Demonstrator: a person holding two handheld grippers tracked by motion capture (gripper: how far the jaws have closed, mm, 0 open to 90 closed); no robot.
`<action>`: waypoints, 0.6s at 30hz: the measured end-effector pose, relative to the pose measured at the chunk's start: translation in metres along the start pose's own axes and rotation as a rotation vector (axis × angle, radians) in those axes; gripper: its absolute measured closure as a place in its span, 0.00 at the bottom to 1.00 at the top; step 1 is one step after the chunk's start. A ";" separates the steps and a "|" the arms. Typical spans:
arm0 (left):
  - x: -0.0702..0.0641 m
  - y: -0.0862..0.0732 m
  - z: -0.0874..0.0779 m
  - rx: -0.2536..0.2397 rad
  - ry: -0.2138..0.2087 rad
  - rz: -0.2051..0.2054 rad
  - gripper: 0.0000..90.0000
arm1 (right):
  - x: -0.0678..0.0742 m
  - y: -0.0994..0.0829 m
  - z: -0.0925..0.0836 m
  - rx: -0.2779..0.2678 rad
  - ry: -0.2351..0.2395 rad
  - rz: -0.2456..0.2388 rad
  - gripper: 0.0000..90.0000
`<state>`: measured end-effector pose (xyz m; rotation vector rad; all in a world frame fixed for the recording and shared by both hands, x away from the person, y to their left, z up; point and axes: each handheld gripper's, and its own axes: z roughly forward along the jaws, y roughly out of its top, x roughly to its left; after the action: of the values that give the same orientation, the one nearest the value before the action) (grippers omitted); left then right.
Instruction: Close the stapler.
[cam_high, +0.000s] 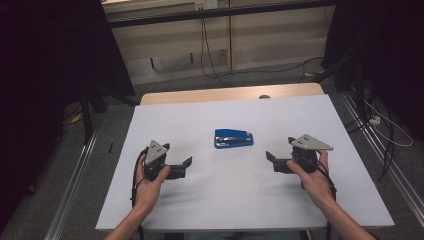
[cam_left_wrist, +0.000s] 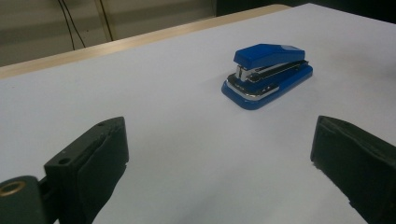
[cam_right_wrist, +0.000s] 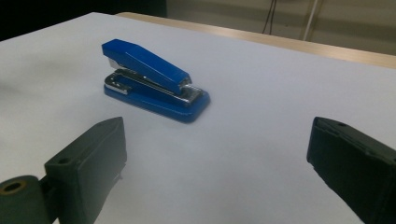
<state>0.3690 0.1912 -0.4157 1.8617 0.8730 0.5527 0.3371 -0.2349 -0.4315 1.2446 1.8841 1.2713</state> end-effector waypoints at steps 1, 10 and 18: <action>0.000 -0.001 -0.002 -0.005 0.005 0.000 0.05 | 0.000 -0.001 -0.002 -0.005 0.000 0.004 0.05; 0.015 -0.014 -0.020 0.002 0.029 -0.046 0.05 | -0.009 -0.007 -0.021 -0.031 -0.043 0.030 0.05; 0.012 -0.018 -0.041 -0.011 0.053 -0.012 0.04 | -0.017 -0.018 -0.036 -0.050 -0.090 0.077 0.03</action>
<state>0.3420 0.2291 -0.4141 1.8383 0.9142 0.6003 0.3077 -0.2677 -0.4340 1.3367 1.7463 1.2722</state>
